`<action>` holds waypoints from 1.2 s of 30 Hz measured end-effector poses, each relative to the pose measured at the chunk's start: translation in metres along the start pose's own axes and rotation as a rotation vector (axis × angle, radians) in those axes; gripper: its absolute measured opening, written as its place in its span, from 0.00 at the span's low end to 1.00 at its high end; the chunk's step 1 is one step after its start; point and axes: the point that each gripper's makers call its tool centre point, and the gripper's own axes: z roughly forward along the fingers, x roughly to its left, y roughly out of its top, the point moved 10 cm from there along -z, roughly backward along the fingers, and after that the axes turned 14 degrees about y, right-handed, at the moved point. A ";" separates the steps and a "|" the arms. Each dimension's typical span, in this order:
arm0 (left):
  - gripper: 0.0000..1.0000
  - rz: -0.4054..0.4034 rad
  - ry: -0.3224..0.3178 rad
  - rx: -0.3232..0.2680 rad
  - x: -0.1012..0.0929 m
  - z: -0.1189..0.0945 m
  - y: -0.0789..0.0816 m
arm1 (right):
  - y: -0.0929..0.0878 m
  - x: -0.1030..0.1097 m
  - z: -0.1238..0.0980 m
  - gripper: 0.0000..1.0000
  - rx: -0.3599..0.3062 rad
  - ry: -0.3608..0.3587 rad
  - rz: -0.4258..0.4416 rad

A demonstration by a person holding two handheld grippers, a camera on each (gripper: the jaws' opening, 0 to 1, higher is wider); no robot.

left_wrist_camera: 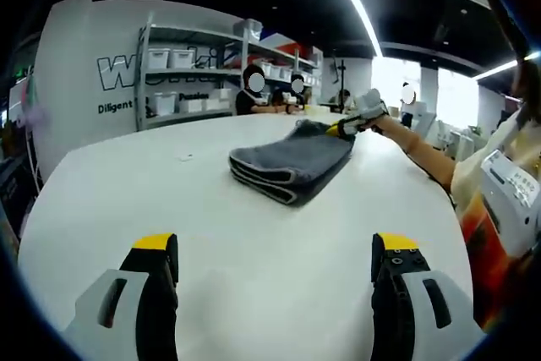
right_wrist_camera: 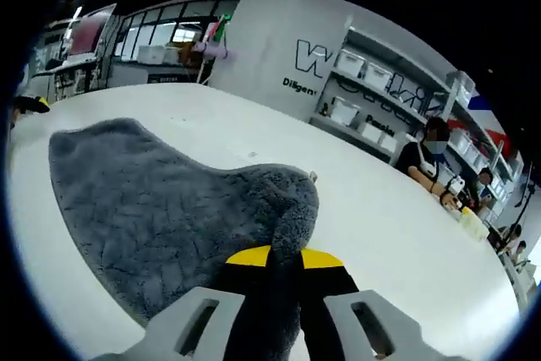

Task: Fold the towel on the table until its edges align and the towel forms a compact rectangular stack.

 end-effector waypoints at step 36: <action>0.93 -0.005 -0.009 0.000 0.000 -0.001 0.000 | 0.079 0.044 -0.022 0.06 -0.095 -0.018 -0.202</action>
